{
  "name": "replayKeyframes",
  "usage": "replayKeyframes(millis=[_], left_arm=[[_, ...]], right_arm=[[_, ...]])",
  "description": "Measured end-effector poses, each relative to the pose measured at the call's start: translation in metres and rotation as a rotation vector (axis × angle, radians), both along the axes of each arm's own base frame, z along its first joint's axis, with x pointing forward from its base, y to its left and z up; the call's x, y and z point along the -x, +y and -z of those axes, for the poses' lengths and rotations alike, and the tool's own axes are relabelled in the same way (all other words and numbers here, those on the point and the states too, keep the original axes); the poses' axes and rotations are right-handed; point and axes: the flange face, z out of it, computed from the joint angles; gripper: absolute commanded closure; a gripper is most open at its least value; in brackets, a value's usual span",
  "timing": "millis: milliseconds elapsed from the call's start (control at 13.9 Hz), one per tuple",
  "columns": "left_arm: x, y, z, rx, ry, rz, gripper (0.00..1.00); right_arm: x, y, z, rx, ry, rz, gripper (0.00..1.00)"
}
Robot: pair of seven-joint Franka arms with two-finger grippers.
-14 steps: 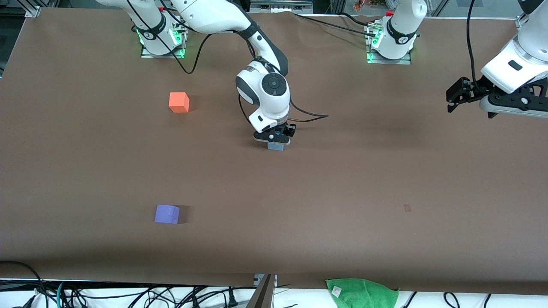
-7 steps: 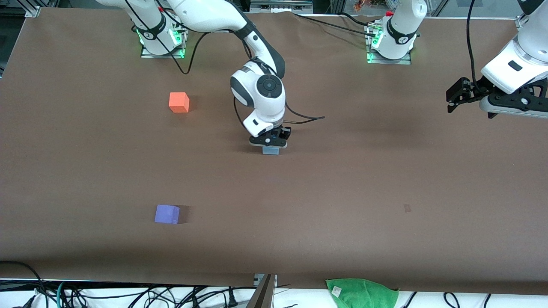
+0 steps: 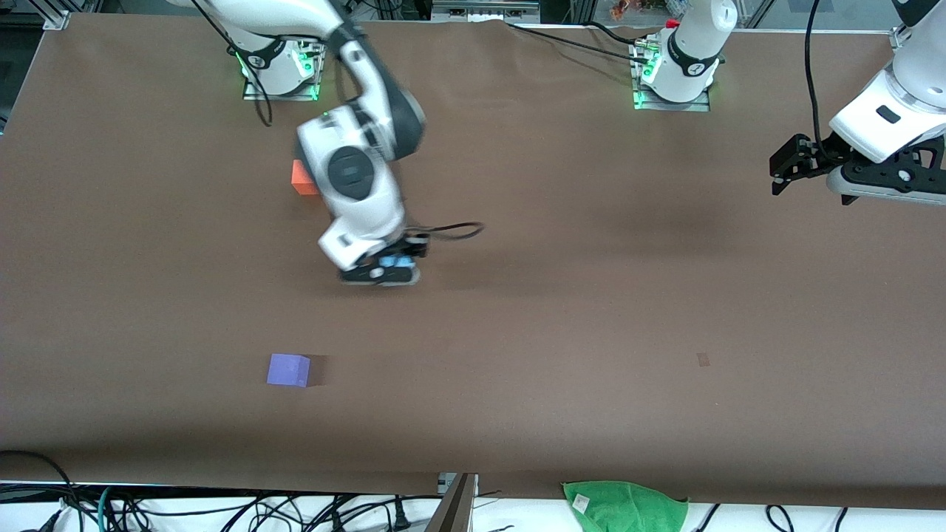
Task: Place blue block between orange and purple blocks
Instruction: 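Carry the blue cube with the right gripper between orange and purple cubes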
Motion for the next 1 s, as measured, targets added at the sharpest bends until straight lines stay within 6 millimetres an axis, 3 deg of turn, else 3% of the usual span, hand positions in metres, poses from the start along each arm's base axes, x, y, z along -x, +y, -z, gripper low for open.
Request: replayKeyframes(millis=[215,502,645,1004], left_arm=[[-0.001,0.0,-0.001,0.001,-0.003,0.0,0.0],[-0.003,0.0,-0.001,0.001,-0.003,0.0,0.0],[-0.003,0.0,-0.001,0.001,-0.003,0.0,0.0],[-0.003,0.0,-0.001,0.001,-0.004,0.0,0.0]], right_arm=[[-0.014,-0.092,0.001,-0.01,0.048,0.004,0.55],[-0.003,-0.179,0.031,0.014,0.071,0.001,0.55],[0.008,-0.193,0.05,0.018,0.061,0.011,0.55],[0.045,-0.208,0.107,0.027,-0.027,0.027,0.55]])
